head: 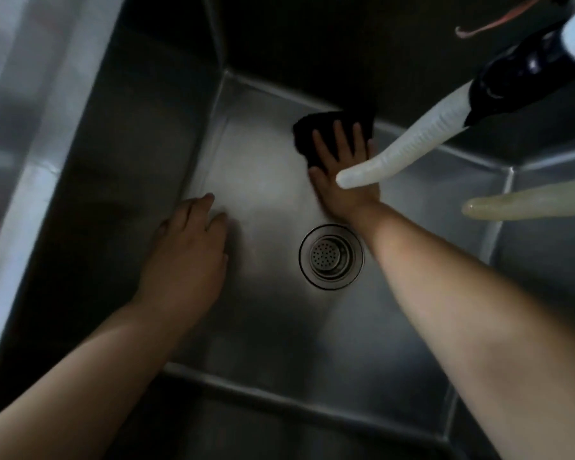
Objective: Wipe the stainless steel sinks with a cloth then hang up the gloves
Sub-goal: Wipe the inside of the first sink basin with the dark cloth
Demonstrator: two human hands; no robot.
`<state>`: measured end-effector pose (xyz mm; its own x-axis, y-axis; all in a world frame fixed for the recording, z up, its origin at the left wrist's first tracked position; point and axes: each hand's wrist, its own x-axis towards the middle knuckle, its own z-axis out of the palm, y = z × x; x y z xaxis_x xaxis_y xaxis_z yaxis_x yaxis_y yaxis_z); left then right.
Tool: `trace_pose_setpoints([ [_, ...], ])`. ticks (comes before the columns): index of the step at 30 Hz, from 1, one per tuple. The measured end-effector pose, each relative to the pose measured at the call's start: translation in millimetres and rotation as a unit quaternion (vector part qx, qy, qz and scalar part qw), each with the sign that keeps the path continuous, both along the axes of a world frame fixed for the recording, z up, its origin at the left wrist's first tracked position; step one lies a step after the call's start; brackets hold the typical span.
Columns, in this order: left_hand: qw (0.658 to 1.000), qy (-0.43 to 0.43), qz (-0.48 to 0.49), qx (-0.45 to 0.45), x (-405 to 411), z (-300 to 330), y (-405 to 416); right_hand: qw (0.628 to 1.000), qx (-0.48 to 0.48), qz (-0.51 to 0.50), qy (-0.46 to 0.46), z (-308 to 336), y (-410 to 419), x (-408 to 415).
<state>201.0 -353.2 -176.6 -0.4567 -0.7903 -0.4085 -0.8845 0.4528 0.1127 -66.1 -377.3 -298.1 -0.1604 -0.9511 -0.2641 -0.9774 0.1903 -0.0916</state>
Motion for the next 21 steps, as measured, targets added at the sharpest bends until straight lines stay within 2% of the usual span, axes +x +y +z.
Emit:
trace_pose_setpoints([
  [7, 1.0, 0.008, -0.019, -0.003, -9, 4, 6, 0.988, 0.04, -0.145, 0.019, 8, 100, -86],
  [12, 1.0, 0.004, -0.017, 0.014, -6, 12, 21, 0.97, 0.113, -0.206, 0.057, 22, 194, -79],
  [17, 1.0, -0.019, -0.021, 0.011, 6, 31, 39, 0.958, 0.204, -0.195, 0.049, 36, 261, -23],
  [21, 1.0, 0.001, -0.018, -0.01, 19, 59, 58, 0.967, 0.231, -0.103, 0.025, 51, 283, 28],
])
